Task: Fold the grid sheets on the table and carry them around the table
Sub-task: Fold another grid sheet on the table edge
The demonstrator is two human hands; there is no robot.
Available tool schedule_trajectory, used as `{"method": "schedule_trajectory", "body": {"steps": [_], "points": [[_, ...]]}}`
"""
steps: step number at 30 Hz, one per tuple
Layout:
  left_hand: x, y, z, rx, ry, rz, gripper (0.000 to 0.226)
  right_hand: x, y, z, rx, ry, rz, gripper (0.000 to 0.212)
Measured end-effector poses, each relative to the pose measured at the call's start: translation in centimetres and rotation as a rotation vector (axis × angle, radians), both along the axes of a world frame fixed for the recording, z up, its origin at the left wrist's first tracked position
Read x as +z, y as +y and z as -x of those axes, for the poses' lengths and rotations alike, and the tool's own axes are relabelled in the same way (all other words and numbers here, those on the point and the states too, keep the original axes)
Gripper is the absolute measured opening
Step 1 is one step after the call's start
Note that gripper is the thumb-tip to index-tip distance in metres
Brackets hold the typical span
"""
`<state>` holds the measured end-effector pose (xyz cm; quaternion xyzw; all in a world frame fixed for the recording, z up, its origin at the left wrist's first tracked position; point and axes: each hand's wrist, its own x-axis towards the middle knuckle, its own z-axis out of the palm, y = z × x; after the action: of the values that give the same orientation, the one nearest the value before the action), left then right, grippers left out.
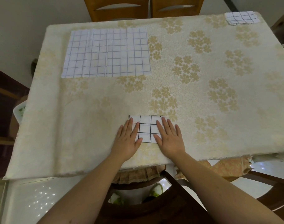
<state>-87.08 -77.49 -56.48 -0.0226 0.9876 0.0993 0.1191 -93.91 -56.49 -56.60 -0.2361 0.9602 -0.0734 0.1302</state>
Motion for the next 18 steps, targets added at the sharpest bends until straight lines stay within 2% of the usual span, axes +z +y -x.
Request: {"method": "schedule_trajectory", "body": {"steps": [5, 7, 9, 10, 13, 15, 18], "points": [[1.1, 0.7, 0.6, 0.084, -0.08, -0.071, 0.061, 0.8, 2.2, 0.5, -0.113, -0.026, -0.052, 0.077], [1.5, 1.1, 1.0, 0.162, 0.029, -0.177, 0.052, 0.9, 2.6, 0.8, -0.099, -0.053, -0.06, 0.08], [2.2, 1.5, 1.5, 0.36, 0.204, -0.322, 0.039, 1.1, 2.7, 1.0, -0.094, -0.061, -0.038, 0.081], [2.6, 1.7, 1.8, 0.483, 0.234, -0.344, 0.035, 1.1, 2.6, 1.0, -0.097, -0.063, -0.027, 0.081], [4.0, 2.1, 2.5, 0.793, 0.065, -0.229, 0.035, 1.0, 2.5, 0.8, -0.102, -0.076, -0.032, 0.079], [4.6, 2.0, 3.1, 0.942, -0.084, -0.22, 0.038, 1.0, 2.4, 0.8, -0.107, -0.083, -0.032, 0.078], [4.8, 1.7, 4.1, 1.01, -0.228, -0.221, 0.043, 1.0, 2.4, 0.9, -0.103, -0.112, -0.042, 0.077]]}}
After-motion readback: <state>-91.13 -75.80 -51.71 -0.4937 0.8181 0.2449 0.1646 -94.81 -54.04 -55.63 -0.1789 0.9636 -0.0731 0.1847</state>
